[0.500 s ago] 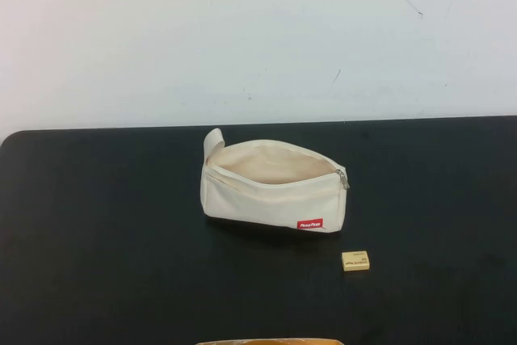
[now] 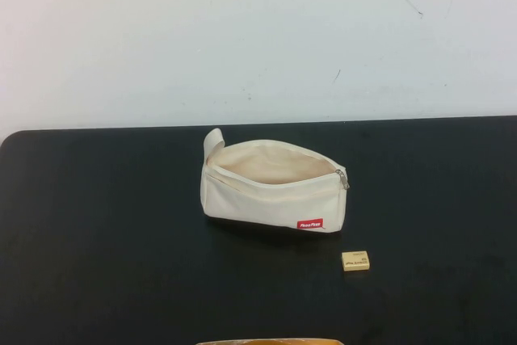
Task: Put eraser into pencil case
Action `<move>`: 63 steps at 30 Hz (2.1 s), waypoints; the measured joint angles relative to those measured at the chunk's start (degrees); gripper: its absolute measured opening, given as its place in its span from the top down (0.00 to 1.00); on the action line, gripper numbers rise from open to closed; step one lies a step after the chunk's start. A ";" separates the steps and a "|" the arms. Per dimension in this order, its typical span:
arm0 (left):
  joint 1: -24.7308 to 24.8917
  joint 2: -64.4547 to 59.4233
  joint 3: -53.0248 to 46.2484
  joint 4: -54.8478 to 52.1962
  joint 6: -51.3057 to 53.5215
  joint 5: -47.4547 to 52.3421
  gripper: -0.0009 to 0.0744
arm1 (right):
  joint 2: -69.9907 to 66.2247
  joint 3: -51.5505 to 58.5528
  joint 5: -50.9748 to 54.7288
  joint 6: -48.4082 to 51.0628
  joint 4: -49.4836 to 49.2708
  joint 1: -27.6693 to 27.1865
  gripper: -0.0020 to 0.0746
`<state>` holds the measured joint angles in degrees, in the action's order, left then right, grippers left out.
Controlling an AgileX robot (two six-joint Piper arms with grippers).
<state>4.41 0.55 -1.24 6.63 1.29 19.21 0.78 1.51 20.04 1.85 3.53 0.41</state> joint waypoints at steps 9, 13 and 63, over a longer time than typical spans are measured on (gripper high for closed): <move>0.00 0.00 0.00 0.00 0.00 0.00 0.99 | 0.00 0.00 0.00 0.00 0.00 0.00 0.98; 0.00 0.00 0.00 0.00 0.00 0.00 0.99 | 0.00 0.00 0.00 0.00 0.00 0.00 0.98; 0.00 0.00 0.00 0.00 0.00 0.10 0.99 | -34.41 -42.08 16.89 25.00 -11.68 0.00 0.98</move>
<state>4.41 0.55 -1.24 6.63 1.29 19.31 -33.62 -40.57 36.94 26.85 -8.15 0.41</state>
